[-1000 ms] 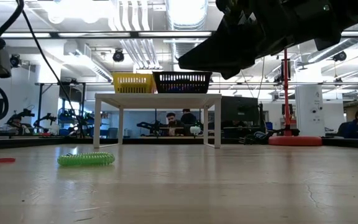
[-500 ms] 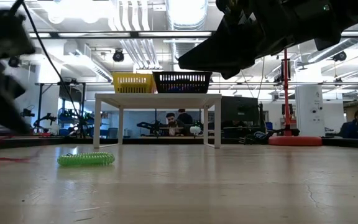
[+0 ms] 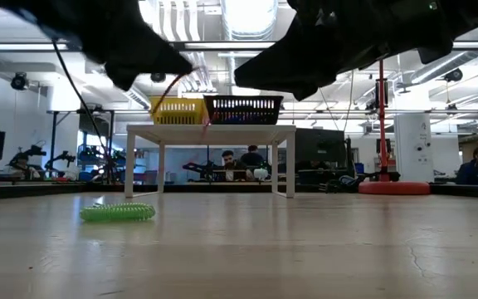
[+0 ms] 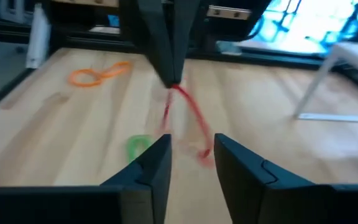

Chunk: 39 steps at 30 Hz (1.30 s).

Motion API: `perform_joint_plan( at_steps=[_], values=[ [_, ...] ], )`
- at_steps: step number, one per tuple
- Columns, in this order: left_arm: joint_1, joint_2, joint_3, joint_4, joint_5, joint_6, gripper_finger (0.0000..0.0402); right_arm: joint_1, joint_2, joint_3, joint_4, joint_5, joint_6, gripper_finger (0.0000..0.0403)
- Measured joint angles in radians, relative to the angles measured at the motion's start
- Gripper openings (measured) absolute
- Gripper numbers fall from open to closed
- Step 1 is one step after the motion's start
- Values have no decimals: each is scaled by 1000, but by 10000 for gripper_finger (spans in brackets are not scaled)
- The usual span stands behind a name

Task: Pick & Place Office Desk Supplies
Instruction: Put the red rubber band into the red bin

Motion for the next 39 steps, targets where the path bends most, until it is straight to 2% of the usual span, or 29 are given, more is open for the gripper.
perform_joint_plan(
  at_steps=[6,9,11,17,21,25,29,33,39],
  values=[
    [18,0,41,0,24,53,1,-6,0,35,3,26,-68,133],
    [17,0,45,4,27,69,1,-7,0,55,-2,-36,-133,130],
    [18,0,45,5,27,69,1,-6,3,71,-2,-65,-155,122],
    [18,0,44,5,27,69,1,-9,48,122,-8,-64,-184,80],
    [18,0,42,-7,26,69,1,-14,93,172,-62,-3,-180,46],
    [18,0,41,-23,22,65,1,-14,95,228,-184,22,-179,35],
    [18,0,41,-17,23,61,1,-14,68,300,-407,22,-125,50],
    [17,-1,43,-11,26,61,1,-20,71,372,-608,28,-79,85],
    [18,-1,43,-16,26,61,1,-24,86,381,-585,31,-111,135]
  ],
)
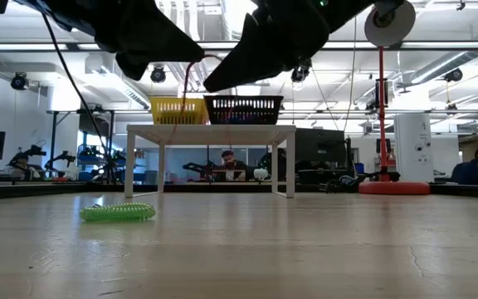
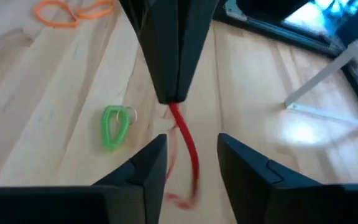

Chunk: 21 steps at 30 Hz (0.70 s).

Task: Pick & Place Office Desk Supplies
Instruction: Put the red rubber band into the red bin

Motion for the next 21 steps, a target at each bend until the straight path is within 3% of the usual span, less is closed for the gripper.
perform_joint_plan(
  at_steps=[6,15,21],
  values=[
    [-1,0,0,-3,0,0,1,1,0,-17,38,2,-46,133],
    [0,0,0,-3,0,0,5,1,-1,-20,31,1,-17,16],
    [0,0,0,-13,0,-4,76,1,-9,-14,-22,1,33,9]
  ],
)
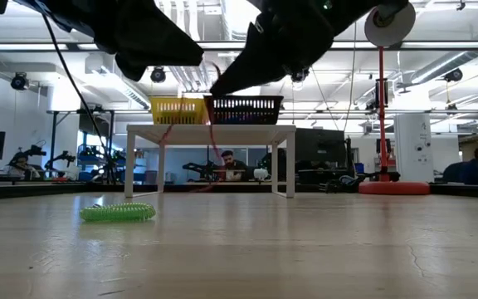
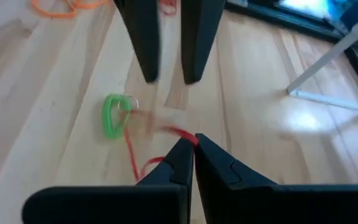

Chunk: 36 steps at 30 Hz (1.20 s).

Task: Pick & Place Office Desk Supplies
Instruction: Put the red rubber band into the red bin

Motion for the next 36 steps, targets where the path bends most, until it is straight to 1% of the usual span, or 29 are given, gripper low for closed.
perform_joint_plan(
  at_steps=[2,5,9,11,16,23,28,31,36],
  values=[
    [0,0,0,-20,-1,-5,107,0,-12,14,-51,5,13,8],
    [0,0,-1,-68,-3,-35,143,-2,-49,49,-159,62,18,8],
    [0,0,-8,-106,-3,-111,171,-40,-93,140,-330,127,-10,8],
    [0,0,-8,-118,-3,-148,177,-83,-105,203,-393,130,-45,8],
    [0,0,-8,-118,-3,-154,178,-226,-112,354,-507,132,-150,8],
    [0,0,-8,-118,-3,-155,177,-442,-114,522,-502,125,-253,8],
    [0,0,-8,-118,-3,-155,177,-595,-110,588,-503,122,-262,8],
    [0,0,-8,-119,-3,-155,177,-675,-110,590,-496,66,-248,8],
    [0,0,-8,-119,-3,-155,177,-774,-108,566,-494,-121,-165,8]
  ],
)
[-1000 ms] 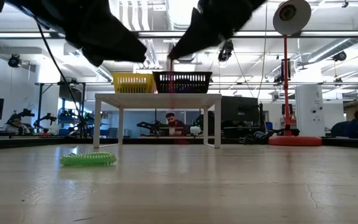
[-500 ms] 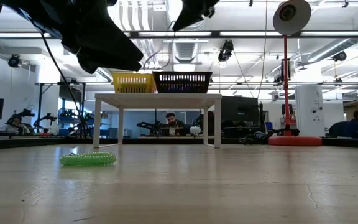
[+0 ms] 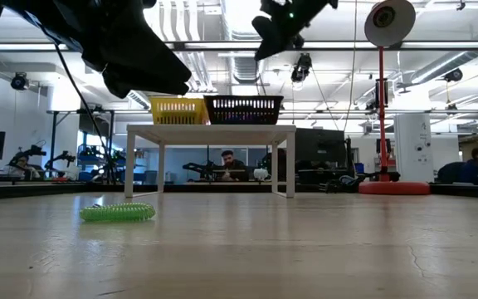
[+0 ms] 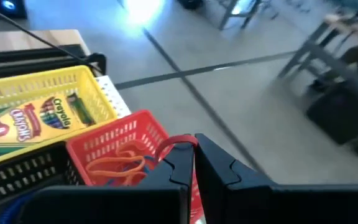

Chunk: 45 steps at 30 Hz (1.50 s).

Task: Pick & Place Office Desk Supplies
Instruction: Put the red rubber band into the red bin

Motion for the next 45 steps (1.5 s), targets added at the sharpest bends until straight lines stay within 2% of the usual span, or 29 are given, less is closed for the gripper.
perform_joint_plan(
  at_steps=[3,24,36,45],
  values=[
    [0,0,0,0,0,0,177,-28,0,-26,14,-43,23,8],
    [0,0,0,0,-15,1,177,-38,1,-163,91,-47,64,13],
    [0,0,0,-1,-16,3,177,-40,1,-188,103,-84,128,135],
    [0,0,0,-2,-16,3,177,-44,19,-131,-50,-95,227,169]
  ],
)
